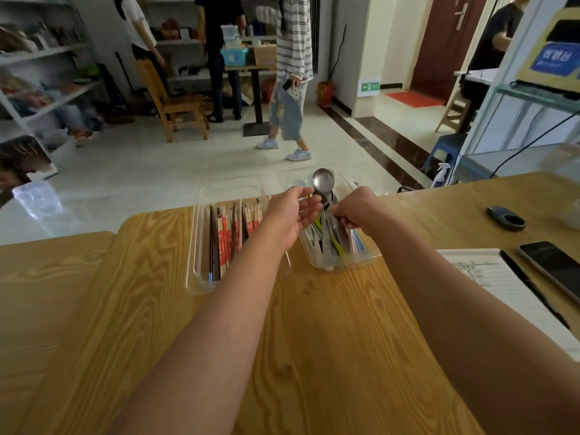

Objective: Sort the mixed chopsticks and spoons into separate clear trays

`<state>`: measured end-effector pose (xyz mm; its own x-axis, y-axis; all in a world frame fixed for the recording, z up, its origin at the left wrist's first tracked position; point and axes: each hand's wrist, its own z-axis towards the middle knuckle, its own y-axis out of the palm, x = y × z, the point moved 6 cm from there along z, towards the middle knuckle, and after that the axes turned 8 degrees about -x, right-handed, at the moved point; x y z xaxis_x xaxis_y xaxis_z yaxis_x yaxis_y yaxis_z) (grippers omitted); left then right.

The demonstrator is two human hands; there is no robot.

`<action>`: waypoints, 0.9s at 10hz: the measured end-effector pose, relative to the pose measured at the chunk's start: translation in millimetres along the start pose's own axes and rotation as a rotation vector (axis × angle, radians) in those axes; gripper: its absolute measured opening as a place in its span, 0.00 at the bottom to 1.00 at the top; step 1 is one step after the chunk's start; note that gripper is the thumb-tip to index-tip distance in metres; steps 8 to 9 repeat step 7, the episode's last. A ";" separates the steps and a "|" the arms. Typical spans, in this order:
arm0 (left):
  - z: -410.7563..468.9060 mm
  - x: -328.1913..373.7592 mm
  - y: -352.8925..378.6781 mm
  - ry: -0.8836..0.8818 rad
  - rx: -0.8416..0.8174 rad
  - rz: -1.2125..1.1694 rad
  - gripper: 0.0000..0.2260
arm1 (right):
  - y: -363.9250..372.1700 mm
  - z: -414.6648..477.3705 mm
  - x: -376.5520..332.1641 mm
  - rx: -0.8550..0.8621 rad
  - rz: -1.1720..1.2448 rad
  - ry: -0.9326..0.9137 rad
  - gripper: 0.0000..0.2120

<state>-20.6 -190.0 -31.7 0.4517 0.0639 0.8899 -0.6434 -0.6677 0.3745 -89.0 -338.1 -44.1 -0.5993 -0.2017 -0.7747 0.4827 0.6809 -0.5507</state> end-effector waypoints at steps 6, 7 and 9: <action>-19.1 5.7 -1.2 0.017 -0.020 0.082 0.09 | -30.0 -60.6 -31.6 0.191 -0.102 -0.337 0.09; -44.1 34.9 -3.4 0.124 0.025 0.189 0.09 | -83.8 -148.0 -79.2 0.287 0.201 -0.597 0.09; -44.1 34.9 -3.4 0.124 0.025 0.189 0.09 | -83.8 -148.0 -79.2 0.287 0.201 -0.597 0.09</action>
